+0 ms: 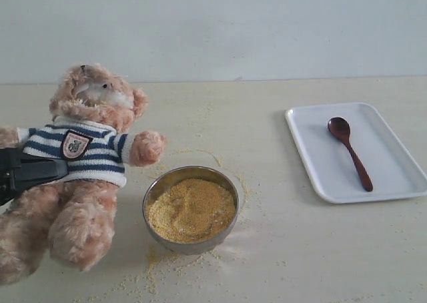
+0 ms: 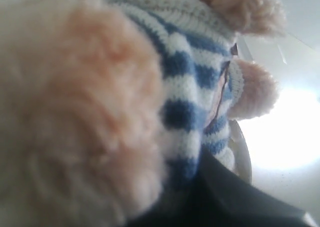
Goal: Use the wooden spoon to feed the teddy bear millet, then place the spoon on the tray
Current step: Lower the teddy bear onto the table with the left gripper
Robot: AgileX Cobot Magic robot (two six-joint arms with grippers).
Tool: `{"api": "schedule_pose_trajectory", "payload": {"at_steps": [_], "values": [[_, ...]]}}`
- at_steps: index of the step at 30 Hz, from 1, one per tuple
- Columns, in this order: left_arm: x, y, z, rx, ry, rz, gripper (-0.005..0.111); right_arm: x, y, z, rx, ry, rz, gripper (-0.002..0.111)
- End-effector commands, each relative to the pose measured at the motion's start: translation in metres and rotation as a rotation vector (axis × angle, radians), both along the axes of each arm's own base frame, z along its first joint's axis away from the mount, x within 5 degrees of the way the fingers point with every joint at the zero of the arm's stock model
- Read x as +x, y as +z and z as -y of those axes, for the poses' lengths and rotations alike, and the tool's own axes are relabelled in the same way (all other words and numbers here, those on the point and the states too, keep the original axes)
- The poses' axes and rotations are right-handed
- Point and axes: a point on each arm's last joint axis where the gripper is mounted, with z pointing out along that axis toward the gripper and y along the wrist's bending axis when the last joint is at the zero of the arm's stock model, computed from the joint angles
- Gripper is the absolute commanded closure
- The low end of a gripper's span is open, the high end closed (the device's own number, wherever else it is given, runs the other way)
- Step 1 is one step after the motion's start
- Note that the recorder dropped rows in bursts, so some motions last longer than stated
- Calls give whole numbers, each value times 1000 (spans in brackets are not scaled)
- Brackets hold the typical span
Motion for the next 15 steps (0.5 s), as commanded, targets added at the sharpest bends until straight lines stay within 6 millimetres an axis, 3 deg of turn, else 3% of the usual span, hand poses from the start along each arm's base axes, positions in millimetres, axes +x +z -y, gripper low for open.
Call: {"api": "schedule_pose_trajectory", "payload": {"at_steps": [1, 9, 12, 15], "values": [[1, 5, 3, -42, -26, 29, 102, 0, 0, 0, -3, -2, 4, 109], [6, 8, 0, -45, 26, 87, 102, 0, 0, 0, -3, -2, 4, 109], [17, 9, -8, 106, 35, 153, 102, 0, 0, 0, -1, -2, 4, 109], [33, 8, -13, 123, 32, 162, 102, 0, 0, 0, -1, -2, 4, 109]]}}
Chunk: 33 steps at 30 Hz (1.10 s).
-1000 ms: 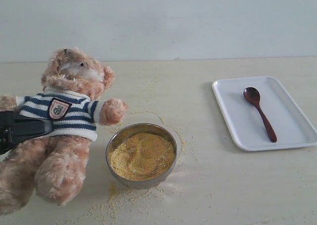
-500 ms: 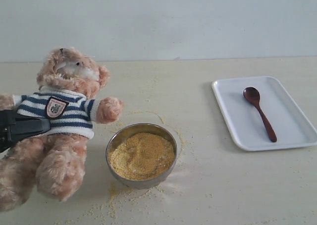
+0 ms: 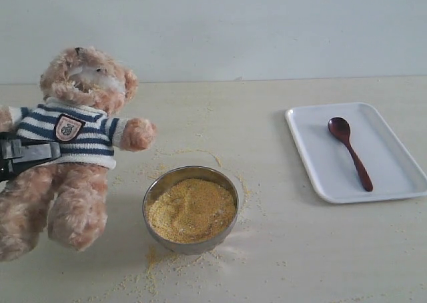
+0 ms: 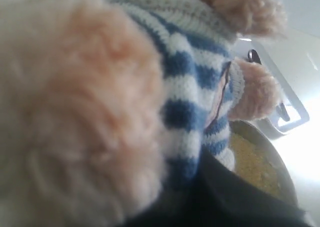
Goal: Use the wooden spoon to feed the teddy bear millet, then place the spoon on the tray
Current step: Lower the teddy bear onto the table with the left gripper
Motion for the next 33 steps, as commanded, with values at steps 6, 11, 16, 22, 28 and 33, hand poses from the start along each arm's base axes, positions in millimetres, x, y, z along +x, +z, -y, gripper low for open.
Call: {"api": "schedule_pose_trajectory", "payload": {"at_steps": [6, 11, 16, 22, 28, 33], "values": [[31, -22, -7, 17, -38, -8, 102, 0, 0, 0, 0, 0, 7, 109], [36, -38, -8, 9, -41, -56, 102, 0, 0, 0, 0, 0, 7, 109], [40, -46, -10, 15, -50, -83, 102, 0, 0, 0, -1, 0, 7, 109], [40, -52, -10, 9, -51, -104, 102, 0, 0, 0, -1, 0, 7, 109], [37, -55, -9, 29, -91, -119, 99, 0, 0, 0, -1, 0, 7, 109], [37, -55, -8, 30, -94, -119, 67, 0, 0, 0, -1, 0, 7, 109]]}}
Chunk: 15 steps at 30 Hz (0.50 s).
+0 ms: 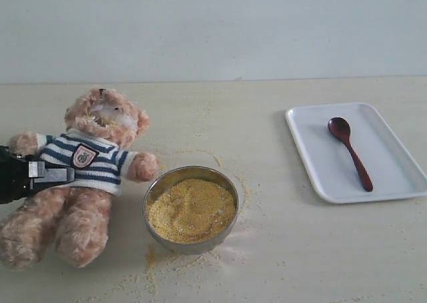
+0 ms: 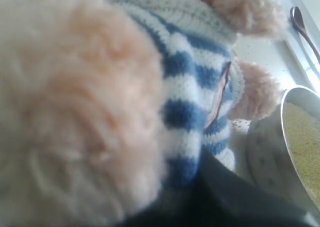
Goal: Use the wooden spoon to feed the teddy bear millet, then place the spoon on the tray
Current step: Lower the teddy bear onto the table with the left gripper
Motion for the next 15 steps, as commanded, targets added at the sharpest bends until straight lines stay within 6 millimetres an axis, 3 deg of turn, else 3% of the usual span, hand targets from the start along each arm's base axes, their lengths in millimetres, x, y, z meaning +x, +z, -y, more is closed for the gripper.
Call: {"api": "schedule_pose_trajectory", "payload": {"at_steps": [1, 4, 6, 15], "values": [[1, 1, 2, -15, -16, 10, 58, 0, 0, 0, -1, 0, 7, 109], [1, 1, 2, -15, -16, 10, 38, 0, 0, 0, -1, 0, 7, 109], [1, 1, 1, -17, -12, 11, 32, 0, 0, 0, -1, 0, 7, 109], [1, 1, 2, -33, 3, -5, 31, 0, 0, 0, -1, 0, 7, 109]]}}
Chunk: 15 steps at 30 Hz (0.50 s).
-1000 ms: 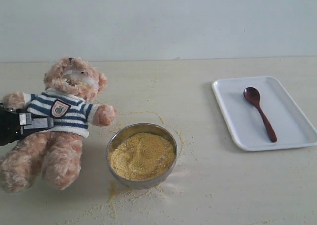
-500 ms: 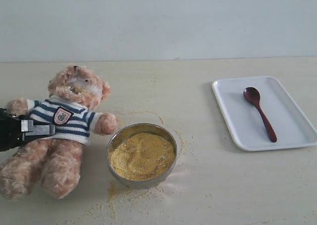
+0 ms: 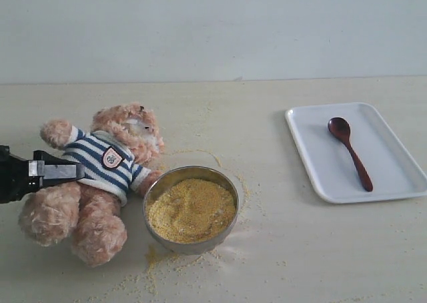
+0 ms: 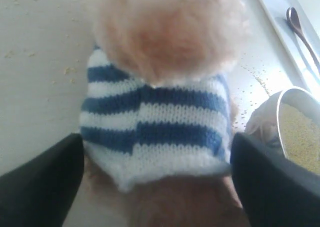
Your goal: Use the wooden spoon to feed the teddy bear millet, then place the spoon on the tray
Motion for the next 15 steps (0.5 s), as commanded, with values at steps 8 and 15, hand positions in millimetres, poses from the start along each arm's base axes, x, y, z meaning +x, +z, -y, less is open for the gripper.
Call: {"api": "schedule_pose_trajectory", "payload": {"at_steps": [8, 15], "values": [[-5, 34, 5, 62, -153, 105, 31, 0, 2, -1, 1, 14, 28, 109], [-28, 104, 10, 139, -135, 276, 31, 0, 2, -1, 1, 14, 28, 109]]}}
